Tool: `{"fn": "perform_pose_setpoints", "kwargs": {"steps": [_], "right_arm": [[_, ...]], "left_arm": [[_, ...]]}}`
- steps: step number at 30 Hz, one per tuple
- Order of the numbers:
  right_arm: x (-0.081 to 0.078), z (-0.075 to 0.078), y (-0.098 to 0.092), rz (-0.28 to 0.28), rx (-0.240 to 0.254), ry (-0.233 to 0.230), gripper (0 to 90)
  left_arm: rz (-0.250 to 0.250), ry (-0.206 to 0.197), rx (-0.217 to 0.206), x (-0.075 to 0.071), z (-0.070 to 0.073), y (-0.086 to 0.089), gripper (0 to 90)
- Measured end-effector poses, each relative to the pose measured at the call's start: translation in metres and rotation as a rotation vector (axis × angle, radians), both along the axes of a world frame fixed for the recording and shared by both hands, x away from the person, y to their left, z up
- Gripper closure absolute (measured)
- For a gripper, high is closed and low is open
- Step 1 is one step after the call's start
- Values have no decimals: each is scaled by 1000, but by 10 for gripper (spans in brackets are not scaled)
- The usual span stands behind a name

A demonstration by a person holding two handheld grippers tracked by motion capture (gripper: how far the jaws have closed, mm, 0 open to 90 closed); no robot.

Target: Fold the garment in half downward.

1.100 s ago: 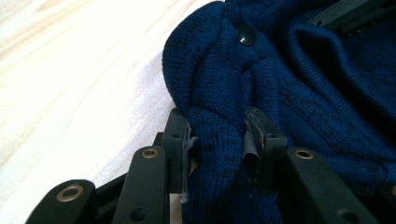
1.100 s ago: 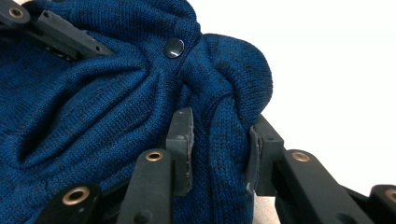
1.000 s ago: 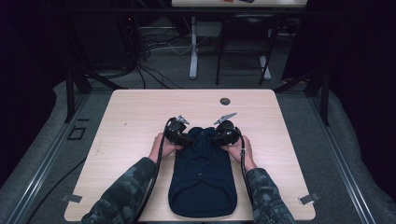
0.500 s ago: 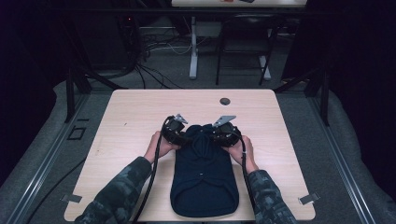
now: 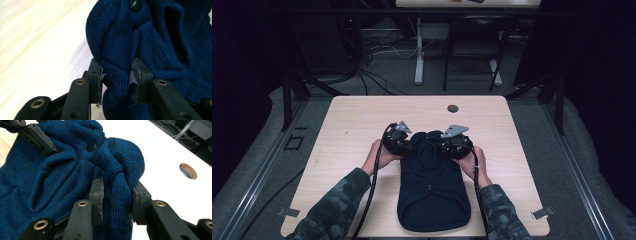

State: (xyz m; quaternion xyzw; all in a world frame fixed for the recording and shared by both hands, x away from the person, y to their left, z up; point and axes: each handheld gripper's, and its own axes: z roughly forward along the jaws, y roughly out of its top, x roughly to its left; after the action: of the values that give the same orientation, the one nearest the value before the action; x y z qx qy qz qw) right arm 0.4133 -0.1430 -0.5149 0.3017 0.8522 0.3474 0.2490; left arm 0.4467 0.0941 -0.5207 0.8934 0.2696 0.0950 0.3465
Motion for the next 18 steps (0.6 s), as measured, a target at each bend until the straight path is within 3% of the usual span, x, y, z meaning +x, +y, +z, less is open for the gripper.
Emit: {"fn": "perform_pose_setpoints", "kwargs": {"steps": [18], "right_arm": [[-13, 17, -18, 32, 41, 46, 625]], "left_arm": [[-63, -180, 49, -25, 21, -9, 683]]}}
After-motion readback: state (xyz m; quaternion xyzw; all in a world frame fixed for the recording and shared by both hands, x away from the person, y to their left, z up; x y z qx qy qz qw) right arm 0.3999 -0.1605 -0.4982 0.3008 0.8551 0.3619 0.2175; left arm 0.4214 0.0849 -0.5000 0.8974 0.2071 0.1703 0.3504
